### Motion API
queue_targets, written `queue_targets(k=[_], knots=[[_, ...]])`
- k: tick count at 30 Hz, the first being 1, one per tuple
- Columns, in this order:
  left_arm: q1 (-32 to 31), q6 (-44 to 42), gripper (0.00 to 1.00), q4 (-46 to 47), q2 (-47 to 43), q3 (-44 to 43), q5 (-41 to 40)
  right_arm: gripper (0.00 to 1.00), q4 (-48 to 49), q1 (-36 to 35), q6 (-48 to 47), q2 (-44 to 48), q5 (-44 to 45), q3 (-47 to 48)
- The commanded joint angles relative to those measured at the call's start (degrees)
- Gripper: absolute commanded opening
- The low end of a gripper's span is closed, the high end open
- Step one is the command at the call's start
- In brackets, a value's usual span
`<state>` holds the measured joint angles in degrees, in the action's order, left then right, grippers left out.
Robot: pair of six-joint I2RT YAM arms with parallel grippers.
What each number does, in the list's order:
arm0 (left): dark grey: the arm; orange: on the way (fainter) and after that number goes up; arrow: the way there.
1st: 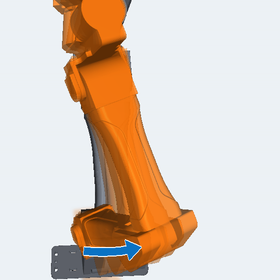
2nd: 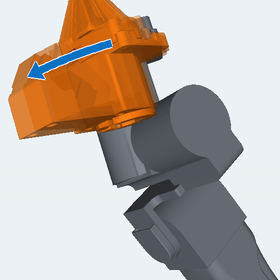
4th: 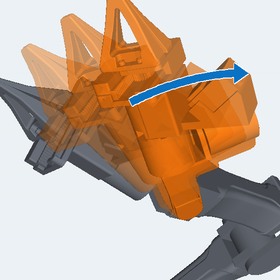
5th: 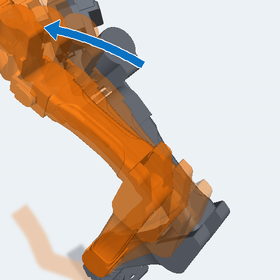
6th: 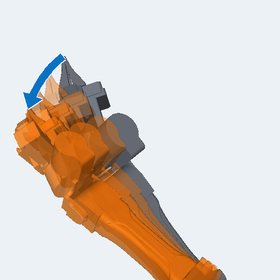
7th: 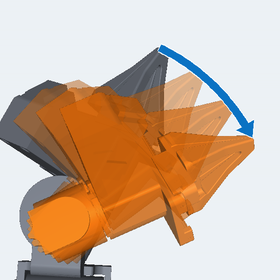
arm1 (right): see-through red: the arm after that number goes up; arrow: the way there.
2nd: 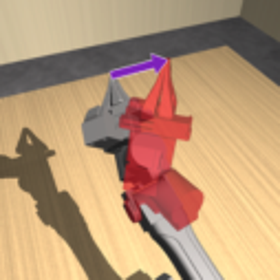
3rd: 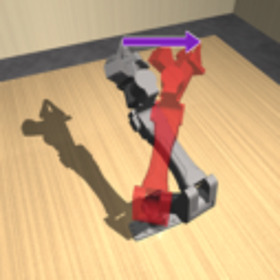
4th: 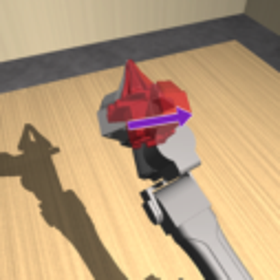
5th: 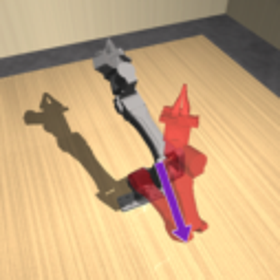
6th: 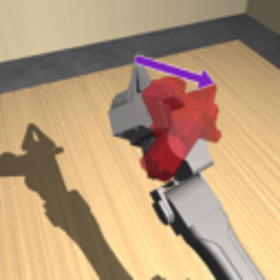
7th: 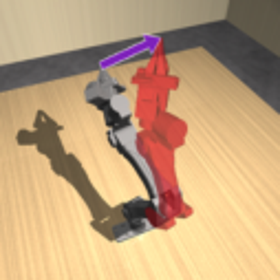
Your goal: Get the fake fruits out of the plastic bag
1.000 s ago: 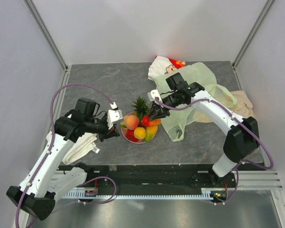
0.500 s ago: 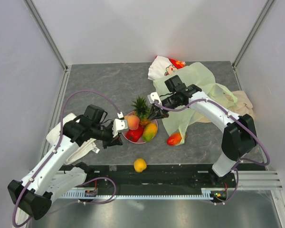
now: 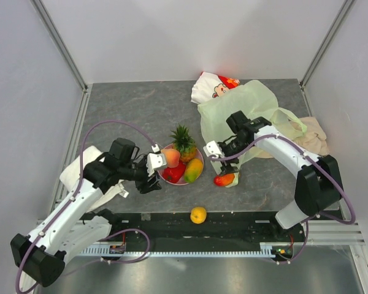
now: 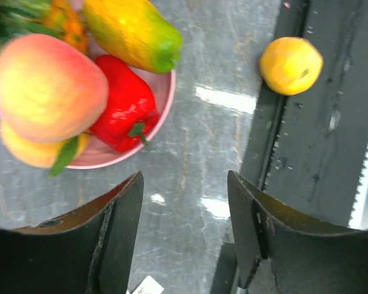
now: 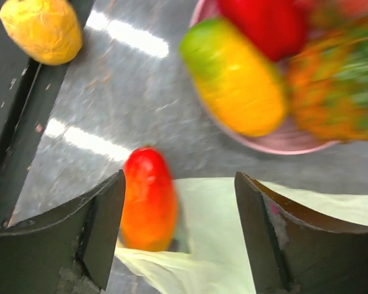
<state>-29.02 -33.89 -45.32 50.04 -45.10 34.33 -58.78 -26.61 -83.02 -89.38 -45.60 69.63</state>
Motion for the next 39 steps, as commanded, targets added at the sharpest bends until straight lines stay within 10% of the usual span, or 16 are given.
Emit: queue_targets(k=[1,8,16,19,39], knots=[[-0.08,1.28,0.66,4.54,-3.19,-0.42,-4.69,0.81,-3.44,-1.51,-6.45,-0.52,6.22,-3.97],[0.8,0.67,0.69,3.31,-6.44,0.63,-5.06,0.86,1.55,-5.11,-1.81,-2.46,11.67,-7.13],[2.82,-0.65,0.7,4.97,-6.89,1.42,-5.32,0.71,12.28,-6.26,3.49,-2.11,19.57,-9.85],[3.0,-0.65,0.7,5.59,-6.54,1.33,-5.32,0.5,12.29,-6.17,3.74,-1.06,20.03,-8.72],[3.96,2.25,0.72,8.06,-7.41,2.04,-7.96,0.34,10.17,-9.15,25.74,-2.82,-6.61,14.84]])
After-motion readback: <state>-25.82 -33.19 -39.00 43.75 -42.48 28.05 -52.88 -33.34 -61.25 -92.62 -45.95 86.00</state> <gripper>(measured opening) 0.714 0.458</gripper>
